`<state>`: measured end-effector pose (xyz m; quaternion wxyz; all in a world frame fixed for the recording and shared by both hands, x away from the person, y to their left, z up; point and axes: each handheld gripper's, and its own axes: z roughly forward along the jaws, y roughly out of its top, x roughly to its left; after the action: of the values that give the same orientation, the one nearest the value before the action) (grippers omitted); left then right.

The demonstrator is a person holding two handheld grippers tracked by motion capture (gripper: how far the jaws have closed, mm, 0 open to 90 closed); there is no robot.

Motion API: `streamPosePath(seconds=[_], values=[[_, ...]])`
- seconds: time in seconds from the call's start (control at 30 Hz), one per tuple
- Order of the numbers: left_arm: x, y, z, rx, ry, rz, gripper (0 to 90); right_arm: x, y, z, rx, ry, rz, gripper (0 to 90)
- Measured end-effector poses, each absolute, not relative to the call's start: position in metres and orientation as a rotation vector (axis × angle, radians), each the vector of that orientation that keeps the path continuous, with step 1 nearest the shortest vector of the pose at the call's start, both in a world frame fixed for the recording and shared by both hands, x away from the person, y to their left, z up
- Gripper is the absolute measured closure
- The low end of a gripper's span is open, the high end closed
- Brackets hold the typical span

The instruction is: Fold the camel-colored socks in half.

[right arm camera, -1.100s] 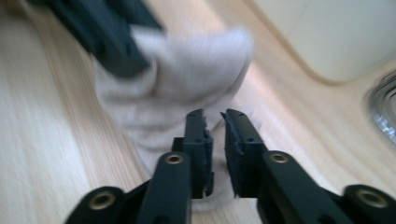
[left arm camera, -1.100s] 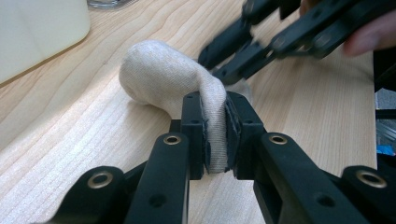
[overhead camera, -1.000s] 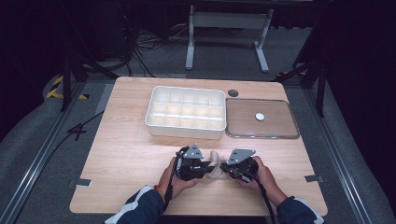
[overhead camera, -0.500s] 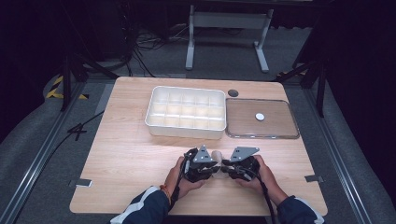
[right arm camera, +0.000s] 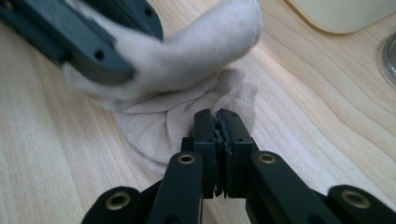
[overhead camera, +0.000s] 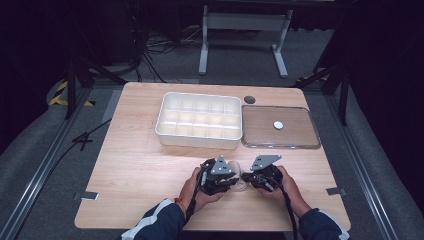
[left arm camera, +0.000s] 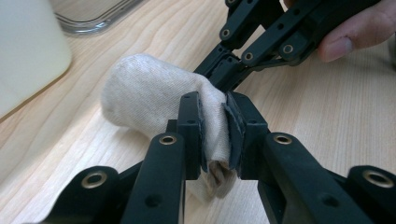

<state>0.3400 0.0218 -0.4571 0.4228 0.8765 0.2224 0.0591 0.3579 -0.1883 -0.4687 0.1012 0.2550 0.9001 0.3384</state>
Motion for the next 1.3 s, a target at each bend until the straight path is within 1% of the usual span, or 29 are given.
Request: streamPosePath(seconds=[0.1, 0.23, 0.37, 0.4, 0.5, 0.57, 0.7, 0.73, 0.8, 0.93, 1.1, 1.17, 1.3], values=[[0.340, 0.017, -0.461, 2.221, 0.543, 0.164, 75.9, 0.358, -0.189, -0.470, 0.762, 2.658, 1.018, 86.8], [0.341, 0.015, -0.463, 2.226, 0.542, 0.168, 76.2, 0.359, -0.191, -0.467, 0.768, 2.634, 1.008, 78.9], [0.340, 0.015, -0.465, 2.223, 0.552, 0.162, 76.2, 0.360, -0.200, -0.457, 0.812, 2.537, 1.169, 79.3], [0.341, 0.015, -0.466, 2.218, 0.547, 0.164, 76.2, 0.360, -0.202, -0.453, 0.818, 2.486, 1.246, 76.9], [0.340, 0.014, -0.466, 2.227, 0.541, 0.181, 76.2, 0.360, -0.199, -0.451, 0.792, 2.464, 1.290, 74.7], [0.339, 0.013, -0.467, 2.222, 0.540, 0.188, 76.2, 0.361, -0.192, -0.452, 0.786, 2.478, 1.294, 69.3], [0.338, 0.013, -0.468, 2.217, 0.544, 0.187, 76.0, 0.363, -0.186, -0.456, 0.782, 2.487, 1.263, 70.3], [0.338, 0.013, -0.468, 2.211, 0.542, 0.182, 75.3, 0.366, -0.186, -0.459, 0.797, 2.486, 1.239, 73.3], [0.339, 0.014, -0.467, 2.220, 0.530, 0.181, 74.2, 0.368, -0.187, -0.464, 0.820, 2.493, 1.236, 76.0], [0.337, 0.015, -0.466, 2.224, 0.502, 0.183, 71.9, 0.370, -0.188, -0.469, 0.823, 2.511, 1.208, 79.0], [0.333, 0.024, -0.455, 2.227, 0.446, 0.149, 66.3, 0.371, -0.191, -0.472, 0.846, 2.516, 1.190, 82.2], [0.333, 0.031, -0.450, 2.213, 0.450, 0.150, 66.7, 0.370, -0.192, -0.472, 0.845, 2.513, 1.191, 82.4], [0.340, 0.044, -0.444, 2.128, 0.509, 0.121, 69.4, 0.368, -0.190, -0.472, 0.826, 2.507, 1.173, 82.8]])
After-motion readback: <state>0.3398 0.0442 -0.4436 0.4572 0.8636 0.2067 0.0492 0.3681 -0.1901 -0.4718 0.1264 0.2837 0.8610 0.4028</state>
